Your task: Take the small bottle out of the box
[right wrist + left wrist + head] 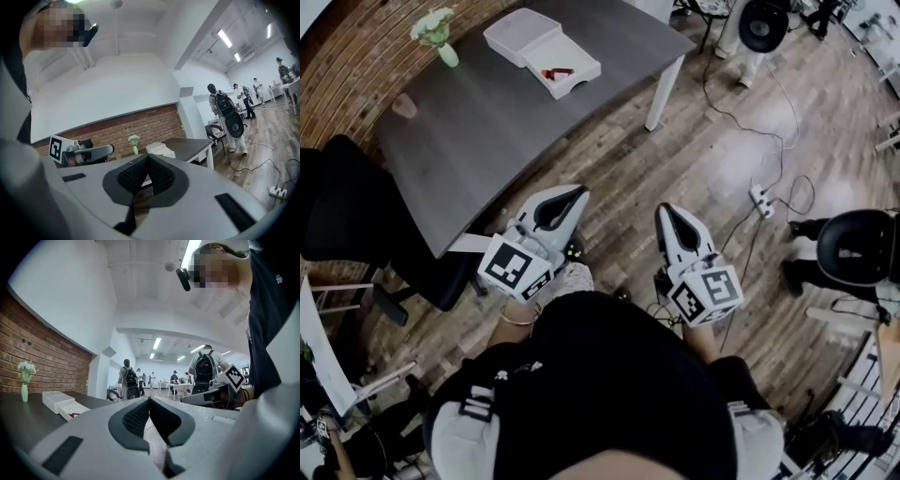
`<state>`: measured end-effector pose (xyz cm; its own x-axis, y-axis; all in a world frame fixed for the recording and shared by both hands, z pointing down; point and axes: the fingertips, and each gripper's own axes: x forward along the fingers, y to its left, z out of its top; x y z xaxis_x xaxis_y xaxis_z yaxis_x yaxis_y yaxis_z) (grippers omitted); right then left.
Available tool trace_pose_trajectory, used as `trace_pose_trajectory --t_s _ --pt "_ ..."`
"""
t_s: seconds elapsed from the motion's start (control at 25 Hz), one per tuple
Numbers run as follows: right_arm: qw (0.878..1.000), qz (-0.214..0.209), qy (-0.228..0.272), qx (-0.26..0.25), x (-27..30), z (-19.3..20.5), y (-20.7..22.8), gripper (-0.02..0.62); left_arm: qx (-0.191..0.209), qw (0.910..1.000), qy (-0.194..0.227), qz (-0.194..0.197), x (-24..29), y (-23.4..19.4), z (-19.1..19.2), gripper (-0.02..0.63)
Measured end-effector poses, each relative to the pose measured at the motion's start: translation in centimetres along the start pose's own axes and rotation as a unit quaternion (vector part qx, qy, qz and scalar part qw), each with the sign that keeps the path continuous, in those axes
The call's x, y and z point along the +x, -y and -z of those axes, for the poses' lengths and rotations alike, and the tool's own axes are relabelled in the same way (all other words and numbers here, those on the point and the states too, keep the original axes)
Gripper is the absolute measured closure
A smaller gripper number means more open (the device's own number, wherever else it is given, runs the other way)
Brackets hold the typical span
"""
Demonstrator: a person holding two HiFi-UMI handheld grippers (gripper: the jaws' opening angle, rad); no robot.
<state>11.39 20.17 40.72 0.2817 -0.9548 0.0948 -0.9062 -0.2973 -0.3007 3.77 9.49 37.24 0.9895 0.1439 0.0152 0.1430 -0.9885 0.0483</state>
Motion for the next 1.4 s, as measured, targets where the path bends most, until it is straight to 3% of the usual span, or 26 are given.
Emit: trace_pose_trajectory --t_s 0.4,0.92,1.4 --pt "1.000 -0.015 0.005 -0.022 8.9 -2.4 -0.3 0.591 -0.005 0.9999 0.010 -0.001 2.3 -8.7 -0.5 0.603" --pt "0.998 -0.033 -0.019 -0.039 19.2 -2.4 -2.6 0.577 -0.014 0.9997 0.013 -0.013 2.2 -19.5 -0.4 0.603" --pt "0.998 -0.027 -0.032 -0.048 25.5 -1.4 -4.6 0.563 -0.028 0.9995 0.011 -0.011 0.9 -26.1 0.9 0.603"
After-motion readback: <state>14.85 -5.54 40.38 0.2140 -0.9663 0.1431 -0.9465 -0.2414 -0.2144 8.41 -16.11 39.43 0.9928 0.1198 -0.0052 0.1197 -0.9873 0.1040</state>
